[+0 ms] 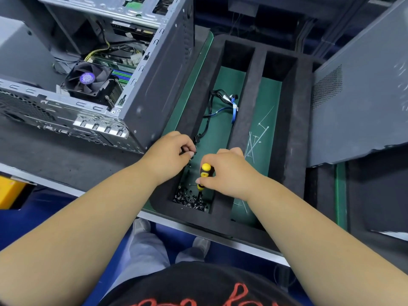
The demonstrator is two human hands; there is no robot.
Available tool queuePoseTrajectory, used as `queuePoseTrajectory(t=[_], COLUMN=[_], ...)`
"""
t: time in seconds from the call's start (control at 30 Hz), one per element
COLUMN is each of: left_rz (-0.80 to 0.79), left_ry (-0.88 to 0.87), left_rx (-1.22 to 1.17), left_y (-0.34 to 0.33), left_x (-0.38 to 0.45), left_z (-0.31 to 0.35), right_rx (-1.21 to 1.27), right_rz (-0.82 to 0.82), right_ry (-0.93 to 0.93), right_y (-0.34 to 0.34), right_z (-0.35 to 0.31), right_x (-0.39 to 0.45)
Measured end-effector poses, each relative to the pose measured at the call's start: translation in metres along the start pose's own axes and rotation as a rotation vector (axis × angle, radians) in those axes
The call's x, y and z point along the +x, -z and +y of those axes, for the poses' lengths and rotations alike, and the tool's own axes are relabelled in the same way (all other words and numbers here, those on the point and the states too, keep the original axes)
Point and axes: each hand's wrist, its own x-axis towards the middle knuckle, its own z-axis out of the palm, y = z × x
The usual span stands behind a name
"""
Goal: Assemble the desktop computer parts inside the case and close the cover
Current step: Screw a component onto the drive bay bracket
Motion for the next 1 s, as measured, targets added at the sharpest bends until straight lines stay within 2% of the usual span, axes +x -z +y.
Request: queuePoseTrajectory(t=[0.27, 0.47, 0.67, 0.87, 1.0], left_rz=[-0.005, -0.026, -0.174, -0.230, -0.222], left_ry=[-0.009, -0.002, 0.150, 0.322, 0.350], left_rx=[-0.009, -0.041, -0.385, -0.777, -0.834], left_y=[0.001, 0.001, 0.001, 0.005, 0.003], left_x=[0.002, 0.007, 0.011, 0.016, 0.020], left_z=[0.004, 0.010, 0.026, 0.039, 0.039], right_rx=[0.032, 0.127, 0.544, 0.606, 0.611], right_rz=[0.024, 0.127, 0.409, 0.468, 0.484], right_ry=[-0.008, -0.100, -0.238, -0.274, -0.278], right_y=[0.005, 0.051, 0.098, 0.107, 0.108], right_z=[0.003, 0.007, 0.017, 0.026, 0.026], right_x=[0.005, 0.005, 0.004, 0.004, 0.002])
